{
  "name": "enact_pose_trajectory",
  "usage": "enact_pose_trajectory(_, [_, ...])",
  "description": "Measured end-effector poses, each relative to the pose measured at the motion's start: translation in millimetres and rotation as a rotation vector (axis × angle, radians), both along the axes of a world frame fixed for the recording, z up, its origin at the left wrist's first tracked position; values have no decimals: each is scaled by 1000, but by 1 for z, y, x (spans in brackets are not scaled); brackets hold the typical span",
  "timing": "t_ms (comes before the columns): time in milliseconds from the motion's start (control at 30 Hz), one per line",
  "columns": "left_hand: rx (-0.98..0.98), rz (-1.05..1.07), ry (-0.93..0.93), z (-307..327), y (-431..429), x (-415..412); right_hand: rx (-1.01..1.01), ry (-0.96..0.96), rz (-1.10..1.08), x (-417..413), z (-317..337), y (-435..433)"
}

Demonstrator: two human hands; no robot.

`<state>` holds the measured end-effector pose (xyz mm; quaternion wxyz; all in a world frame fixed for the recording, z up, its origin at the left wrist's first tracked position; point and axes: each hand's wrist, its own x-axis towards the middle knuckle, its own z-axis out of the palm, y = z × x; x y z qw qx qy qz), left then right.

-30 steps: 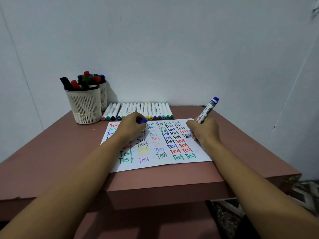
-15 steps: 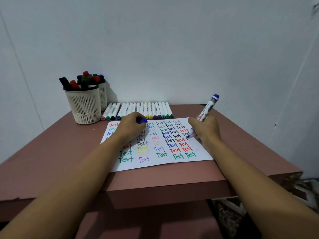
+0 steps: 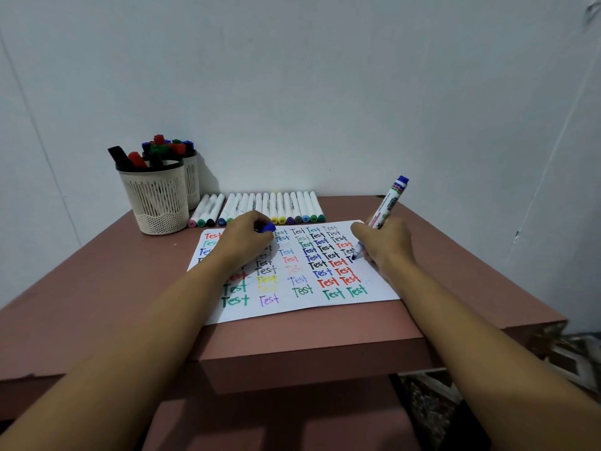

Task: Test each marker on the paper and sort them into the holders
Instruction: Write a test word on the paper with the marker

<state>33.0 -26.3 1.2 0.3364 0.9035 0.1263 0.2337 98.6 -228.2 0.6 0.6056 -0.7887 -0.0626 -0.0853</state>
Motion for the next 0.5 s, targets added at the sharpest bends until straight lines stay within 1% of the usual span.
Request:
enact_pose_trajectory(67, [3, 0, 1, 0, -1, 0, -16, -16, -17, 0, 1, 0])
enact_pose_trajectory(200, [0, 6, -3, 0, 0, 0, 16, -74, -65, -2, 3, -1])
enact_pose_trajectory(500, [10, 1, 1, -1, 1, 1, -18, -59, -70, -2, 2, -1])
